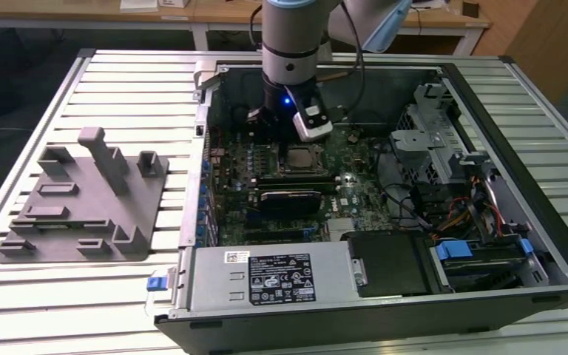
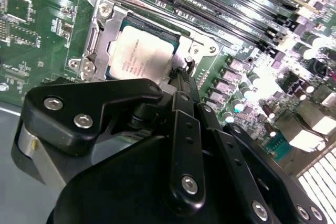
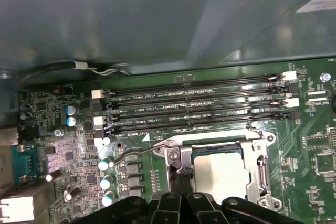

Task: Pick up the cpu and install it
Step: 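Close the cpu cover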

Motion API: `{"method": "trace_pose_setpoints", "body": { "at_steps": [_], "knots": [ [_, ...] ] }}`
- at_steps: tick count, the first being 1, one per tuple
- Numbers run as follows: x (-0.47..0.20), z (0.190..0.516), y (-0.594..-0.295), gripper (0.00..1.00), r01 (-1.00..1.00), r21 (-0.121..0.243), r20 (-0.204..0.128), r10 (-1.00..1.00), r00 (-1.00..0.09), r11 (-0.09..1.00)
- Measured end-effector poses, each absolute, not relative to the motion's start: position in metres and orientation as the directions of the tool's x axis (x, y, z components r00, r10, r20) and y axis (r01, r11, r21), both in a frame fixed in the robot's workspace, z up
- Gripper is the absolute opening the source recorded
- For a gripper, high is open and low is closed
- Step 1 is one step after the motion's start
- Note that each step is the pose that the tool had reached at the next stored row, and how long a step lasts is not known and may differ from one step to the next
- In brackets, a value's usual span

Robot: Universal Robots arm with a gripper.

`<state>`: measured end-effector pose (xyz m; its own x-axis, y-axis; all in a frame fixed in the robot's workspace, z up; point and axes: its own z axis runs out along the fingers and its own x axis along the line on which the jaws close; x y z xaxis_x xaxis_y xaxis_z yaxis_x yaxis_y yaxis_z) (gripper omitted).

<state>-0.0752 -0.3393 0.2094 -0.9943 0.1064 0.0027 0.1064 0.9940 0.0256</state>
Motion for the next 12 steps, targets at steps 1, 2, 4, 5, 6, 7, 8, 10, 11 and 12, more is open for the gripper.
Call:
{"method": "trace_pose_setpoints", "body": {
  "at_steps": [1, 2, 4, 5, 6, 7, 8, 10, 11, 12],
  "knots": [
    [-0.075, 0.212, -0.339, 0.11, 0.106, 0.026, 0.003, 0.106, -0.994, 0.994],
    [-0.075, 0.214, -0.339, 0.11, 0.106, 0.026, 0.003, 0.106, -0.994, 0.994],
    [-0.075, 0.219, -0.339, 0.11, 0.106, 0.026, 0.002, 0.106, -0.994, 0.994],
    [-0.075, 0.222, -0.339, 0.11, 0.106, 0.026, 0.002, 0.106, -0.994, 0.994],
    [-0.075, 0.224, -0.339, 0.11, 0.106, 0.026, 0.002, 0.106, -0.994, 0.994],
    [-0.075, 0.226, -0.339, 0.11, 0.106, 0.026, 0.002, 0.106, -0.994, 0.994],
    [-0.075, 0.228, -0.339, 0.11, 0.106, 0.026, 0.002, 0.106, -0.994, 0.994],
    [-0.075, 0.228, -0.339, 0.11, 0.106, 0.026, 0.002, 0.106, -0.994, 0.994],
    [-0.075, 0.228, -0.339, 0.11, 0.106, 0.026, 0.002, 0.106, -0.994, 0.994],
    [-0.075, 0.228, -0.339, 0.11, 0.106, 0.026, 0.002, 0.106, -0.994, 0.994]
  ]
}}
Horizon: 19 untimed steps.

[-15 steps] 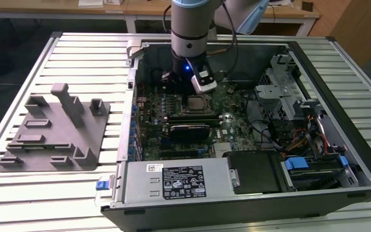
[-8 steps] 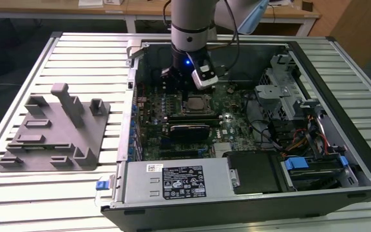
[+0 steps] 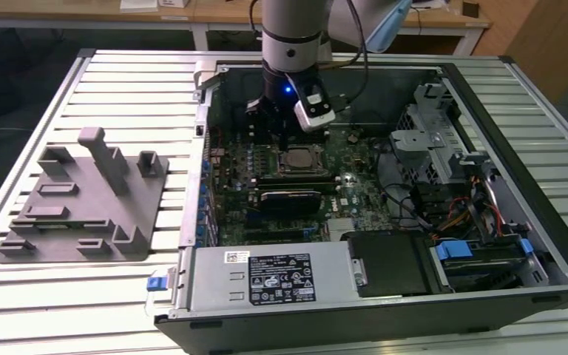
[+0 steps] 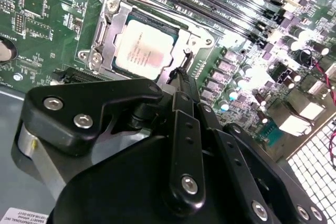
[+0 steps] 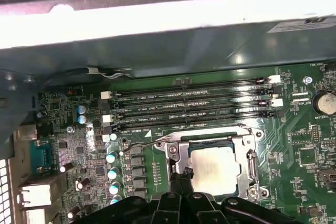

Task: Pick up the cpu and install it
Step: 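Close the cpu cover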

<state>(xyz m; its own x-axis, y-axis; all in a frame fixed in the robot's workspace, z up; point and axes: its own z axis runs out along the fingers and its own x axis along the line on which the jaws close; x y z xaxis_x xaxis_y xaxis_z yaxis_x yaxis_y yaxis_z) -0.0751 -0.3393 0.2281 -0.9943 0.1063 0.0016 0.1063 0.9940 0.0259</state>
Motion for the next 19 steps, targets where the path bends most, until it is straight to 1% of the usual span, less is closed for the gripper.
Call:
{"method": "trace_pose_setpoints", "body": {
  "at_steps": [4, 14, 19],
  "knots": [
    [-0.073, 0.228, -0.339, 0.11, 0.107, 0.026, 0.002, 0.107, -0.994, 0.994],
    [-0.042, 0.228, -0.339, 0.11, 0.106, 0.026, 0.002, 0.106, -0.994, 0.994],
    [-0.039, 0.230, -0.339, 0.11, 0.106, 0.026, 0.002, 0.106, -0.994, 0.994]
  ]
}}
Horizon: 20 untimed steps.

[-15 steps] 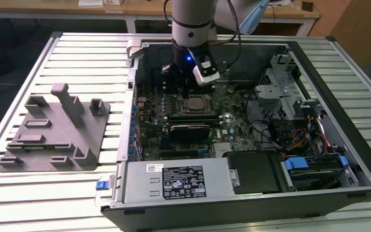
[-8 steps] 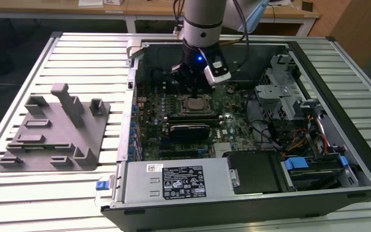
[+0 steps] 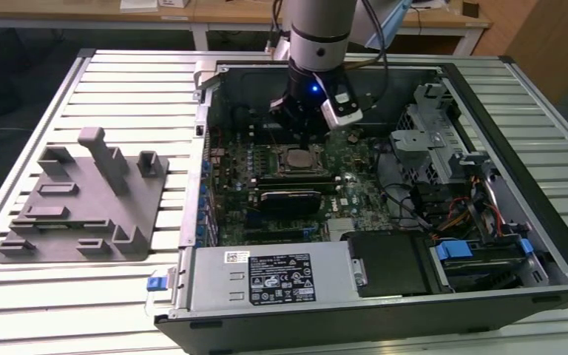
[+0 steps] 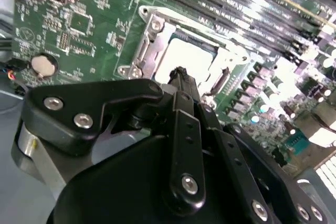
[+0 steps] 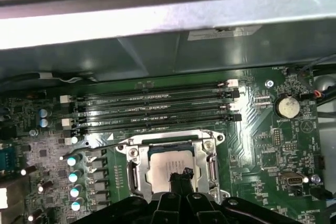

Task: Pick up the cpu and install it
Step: 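Close the cpu cover, then install the first cpu locking lever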

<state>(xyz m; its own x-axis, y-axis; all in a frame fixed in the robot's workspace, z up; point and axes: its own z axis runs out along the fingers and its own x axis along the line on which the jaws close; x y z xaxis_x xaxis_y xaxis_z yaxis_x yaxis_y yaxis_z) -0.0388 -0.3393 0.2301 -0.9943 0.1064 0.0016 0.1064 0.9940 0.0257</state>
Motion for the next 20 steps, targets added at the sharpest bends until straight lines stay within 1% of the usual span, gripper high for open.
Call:
{"method": "trace_pose_setpoints", "body": {
  "at_steps": [6, 20],
  "knots": [
    [-0.0388, 0.2373, -0.3393, 0.11, 0.106, 0.026, 0.002, 0.106, -0.994, 0.994],
    [-0.0398, 0.2392, -0.3393, 0.11, 0.106, 0.026, 0.002, 0.106, -0.994, 0.994]
  ]
}}
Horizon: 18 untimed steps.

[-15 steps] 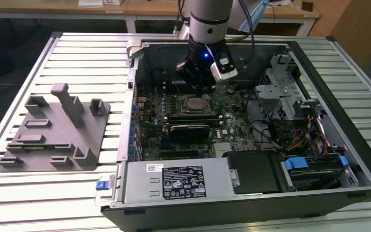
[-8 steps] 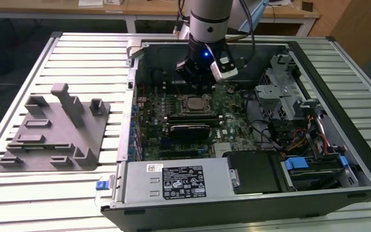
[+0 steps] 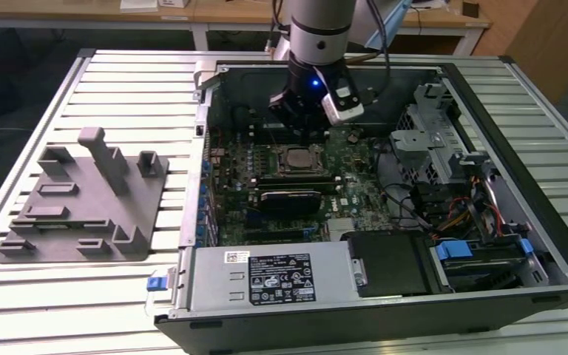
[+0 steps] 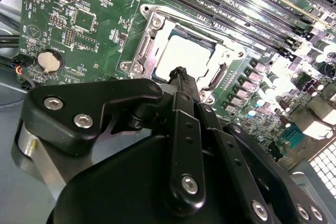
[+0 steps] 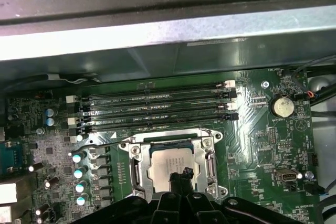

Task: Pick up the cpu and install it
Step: 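Install the first cpu locking lever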

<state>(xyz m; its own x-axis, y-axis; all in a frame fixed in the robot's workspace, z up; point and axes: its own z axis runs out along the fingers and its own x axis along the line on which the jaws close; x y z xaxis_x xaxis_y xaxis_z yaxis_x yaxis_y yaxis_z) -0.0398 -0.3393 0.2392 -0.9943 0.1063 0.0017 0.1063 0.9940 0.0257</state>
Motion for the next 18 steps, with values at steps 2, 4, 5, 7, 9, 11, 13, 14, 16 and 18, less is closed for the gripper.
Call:
{"method": "trace_pose_setpoints", "body": {
  "at_steps": [2, 4, 5, 7, 9, 11, 13, 14, 16, 18],
  "knots": [
    [-0.042, 0.239, -0.339, 0.11, 0.106, 0.026, 0.002, 0.106, -0.994, 0.994],
    [-0.045, 0.239, -0.339, 0.11, 0.106, 0.026, 0.002, 0.106, -0.994, 0.994],
    [-0.046, 0.239, -0.339, 0.11, 0.106, 0.026, 0.002, 0.106, -0.994, 0.994],
    [-0.050, 0.239, -0.339, 0.11, 0.106, 0.026, 0.002, 0.106, -0.994, 0.994],
    [-0.053, 0.239, -0.339, 0.11, 0.106, 0.026, 0.002, 0.106, -0.994, 0.994],
    [-0.057, 0.239, -0.339, 0.11, 0.106, 0.026, 0.002, 0.106, -0.994, 0.994],
    [-0.059, 0.239, -0.339, 0.11, 0.106, 0.026, 0.002, 0.106, -0.994, 0.994],
    [-0.061, 0.239, -0.339, 0.11, 0.106, 0.026, 0.002, 0.106, -0.994, 0.994],
    [-0.064, 0.239, -0.339, 0.11, 0.106, 0.026, 0.002, 0.106, -0.994, 0.994],
    [-0.067, 0.239, -0.339, 0.11, 0.106, 0.026, 0.002, 0.106, -0.994, 0.994]
  ]
}}
